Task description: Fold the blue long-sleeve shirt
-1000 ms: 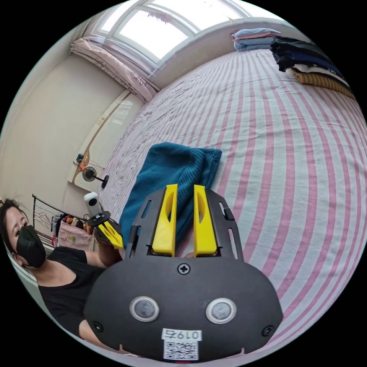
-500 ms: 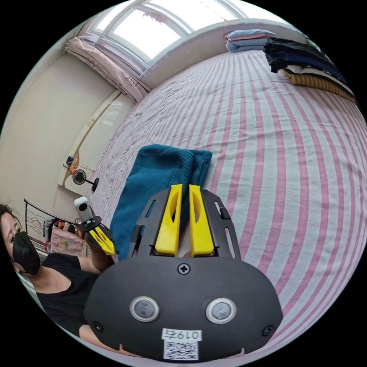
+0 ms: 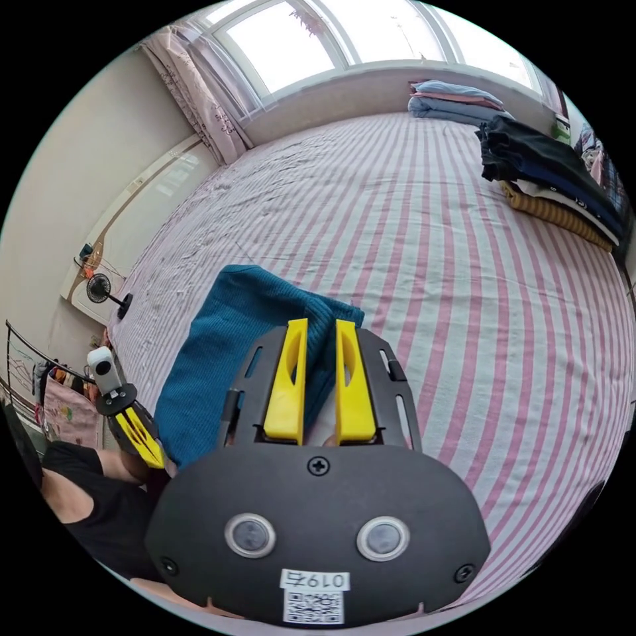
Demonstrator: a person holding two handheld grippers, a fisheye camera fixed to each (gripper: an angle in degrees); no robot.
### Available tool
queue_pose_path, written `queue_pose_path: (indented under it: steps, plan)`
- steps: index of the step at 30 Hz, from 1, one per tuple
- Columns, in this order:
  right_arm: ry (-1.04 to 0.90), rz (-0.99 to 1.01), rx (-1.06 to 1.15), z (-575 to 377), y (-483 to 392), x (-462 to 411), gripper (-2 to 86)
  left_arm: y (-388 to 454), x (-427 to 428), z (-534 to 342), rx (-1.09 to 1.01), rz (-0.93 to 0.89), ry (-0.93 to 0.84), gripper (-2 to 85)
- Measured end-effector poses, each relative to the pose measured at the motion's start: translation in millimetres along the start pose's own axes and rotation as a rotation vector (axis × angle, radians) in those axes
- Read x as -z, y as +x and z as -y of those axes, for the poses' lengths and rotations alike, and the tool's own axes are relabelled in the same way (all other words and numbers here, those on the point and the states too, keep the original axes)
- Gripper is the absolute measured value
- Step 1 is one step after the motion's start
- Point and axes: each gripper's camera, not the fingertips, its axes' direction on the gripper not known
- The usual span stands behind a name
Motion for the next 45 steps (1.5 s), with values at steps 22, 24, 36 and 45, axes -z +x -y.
queue_pose_path:
  steps: [22,24,36,45]
  plan:
    - [-0.023,-0.191,0.039,-3,-27,25,-0.2,129,-62,-42,-0.18,1.046,0.023,0.8]
    - [-0.019,-0.191,0.05,-4,-29,28,0.9,121,-64,-44,-0.142,0.976,-0.014,0.7]
    - [0.105,0.077,0.067,-68,-43,119,6.5,129,-64,-58,-0.103,0.898,0.011,0.9]
    - [-0.036,0.125,0.049,-130,-80,128,9.7,131,-59,-65,-0.085,0.86,0.021,0.8]
